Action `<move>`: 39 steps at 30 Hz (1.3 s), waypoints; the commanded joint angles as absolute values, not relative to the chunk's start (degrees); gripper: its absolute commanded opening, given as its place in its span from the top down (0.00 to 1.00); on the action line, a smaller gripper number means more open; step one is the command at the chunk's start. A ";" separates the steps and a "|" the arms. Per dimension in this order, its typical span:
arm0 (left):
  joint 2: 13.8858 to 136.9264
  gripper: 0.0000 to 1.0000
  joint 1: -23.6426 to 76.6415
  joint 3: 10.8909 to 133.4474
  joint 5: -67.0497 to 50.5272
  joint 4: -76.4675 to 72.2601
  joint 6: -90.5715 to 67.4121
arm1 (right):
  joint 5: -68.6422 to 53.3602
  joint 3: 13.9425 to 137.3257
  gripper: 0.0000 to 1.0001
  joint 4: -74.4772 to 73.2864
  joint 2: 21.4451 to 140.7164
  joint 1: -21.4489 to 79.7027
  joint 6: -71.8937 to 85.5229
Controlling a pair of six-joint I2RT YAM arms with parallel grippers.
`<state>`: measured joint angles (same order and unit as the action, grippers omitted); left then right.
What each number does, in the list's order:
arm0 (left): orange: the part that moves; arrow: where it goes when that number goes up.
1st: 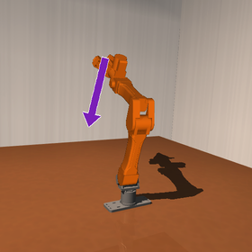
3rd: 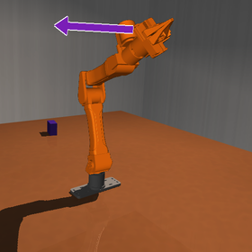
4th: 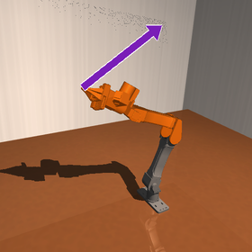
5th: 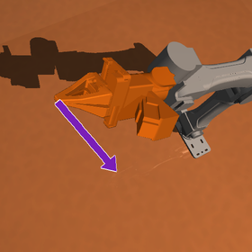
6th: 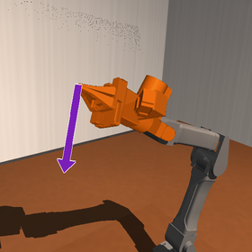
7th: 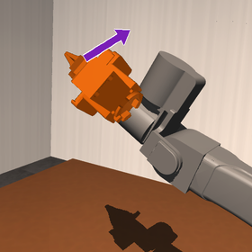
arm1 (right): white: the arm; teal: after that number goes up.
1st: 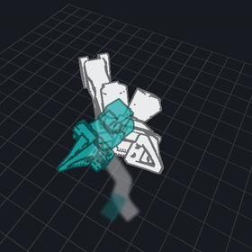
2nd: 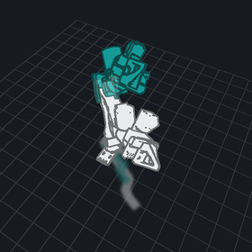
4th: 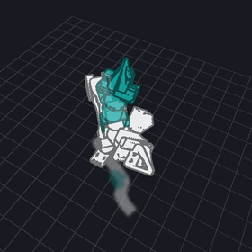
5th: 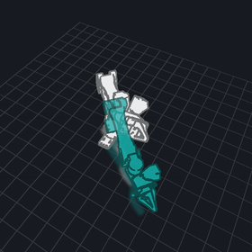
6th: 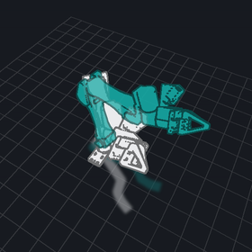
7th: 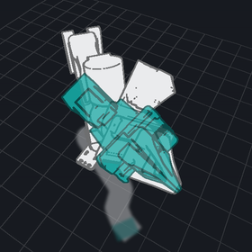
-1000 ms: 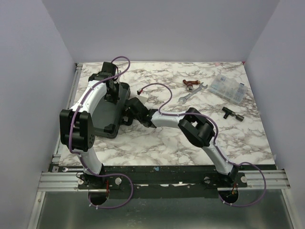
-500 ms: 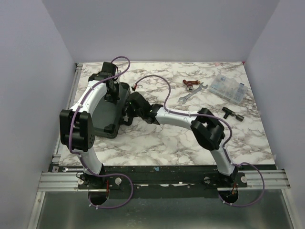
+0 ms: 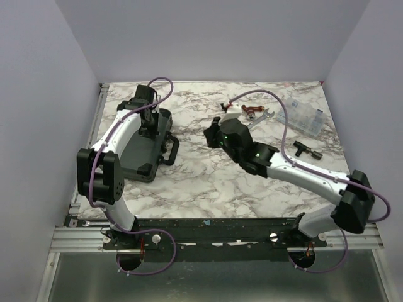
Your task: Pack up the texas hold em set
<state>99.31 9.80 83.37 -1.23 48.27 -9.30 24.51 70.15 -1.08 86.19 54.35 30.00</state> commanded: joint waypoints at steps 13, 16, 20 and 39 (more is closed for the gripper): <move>63.75 0.31 12.72 63.05 -10.23 24.01 -11.13 | 44.54 49.94 0.52 -28.23 38.70 52.47 26.16; 55.94 0.24 13.11 59.19 -10.58 18.52 -12.53 | 47.56 52.10 0.43 -35.08 34.82 52.47 27.49; 47.77 0.21 13.11 58.31 -10.71 16.27 -13.66 | 50.47 56.34 0.24 -41.27 31.48 52.51 28.55; 19.16 0.03 13.10 59.62 -2.78 21.24 -13.47 | 58.54 72.33 0.00 -37.16 31.33 52.47 15.11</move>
<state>20.73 12.88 57.93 -5.32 18.96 -13.74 55.33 70.91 -38.46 30.81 52.42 17.93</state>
